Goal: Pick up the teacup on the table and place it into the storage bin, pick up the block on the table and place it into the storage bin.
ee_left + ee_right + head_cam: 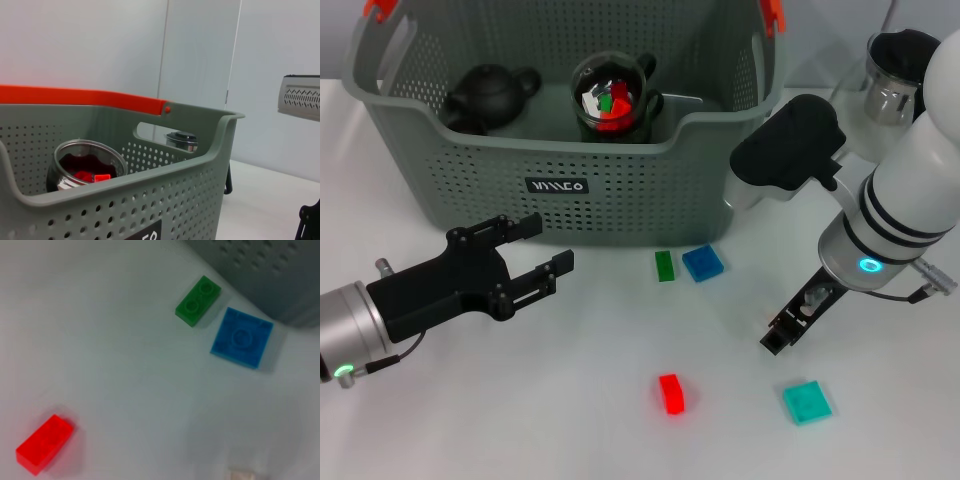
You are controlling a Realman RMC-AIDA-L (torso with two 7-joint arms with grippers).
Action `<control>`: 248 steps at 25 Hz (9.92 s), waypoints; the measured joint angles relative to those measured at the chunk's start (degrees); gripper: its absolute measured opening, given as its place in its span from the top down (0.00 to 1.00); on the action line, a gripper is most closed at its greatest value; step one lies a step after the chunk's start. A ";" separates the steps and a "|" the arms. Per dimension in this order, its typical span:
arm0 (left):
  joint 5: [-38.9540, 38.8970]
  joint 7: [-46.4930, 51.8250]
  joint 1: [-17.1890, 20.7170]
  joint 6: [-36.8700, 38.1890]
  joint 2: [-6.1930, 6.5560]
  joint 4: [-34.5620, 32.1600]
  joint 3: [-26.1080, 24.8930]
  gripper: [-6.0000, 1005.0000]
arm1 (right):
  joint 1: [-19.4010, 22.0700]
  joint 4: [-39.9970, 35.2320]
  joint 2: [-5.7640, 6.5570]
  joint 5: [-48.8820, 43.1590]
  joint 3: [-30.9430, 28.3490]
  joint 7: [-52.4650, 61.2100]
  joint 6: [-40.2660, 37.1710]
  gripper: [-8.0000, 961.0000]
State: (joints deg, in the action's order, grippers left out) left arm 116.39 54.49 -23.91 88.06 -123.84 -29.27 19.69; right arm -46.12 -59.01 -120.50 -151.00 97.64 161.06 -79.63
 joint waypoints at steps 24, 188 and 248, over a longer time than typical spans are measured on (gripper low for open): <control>-0.02 0.00 0.00 -0.04 0.00 0.00 0.00 0.37 | -0.55 1.06 -0.17 -0.09 1.13 0.19 0.09 0.78; 0.68 4.05 1.60 14.70 2.81 -2.23 -6.76 0.37 | 4.62 -8.85 0.26 0.68 -11.58 -24.60 -22.76 0.37; 0.69 4.31 1.87 14.37 2.81 -1.76 -7.00 0.37 | 0.95 -1.30 -0.05 0.57 0.60 -16.58 -6.00 0.48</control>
State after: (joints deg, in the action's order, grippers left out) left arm 117.07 58.80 -22.03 102.44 -121.03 -31.02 12.69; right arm -45.17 -60.31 -120.55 -150.42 98.24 144.48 -85.63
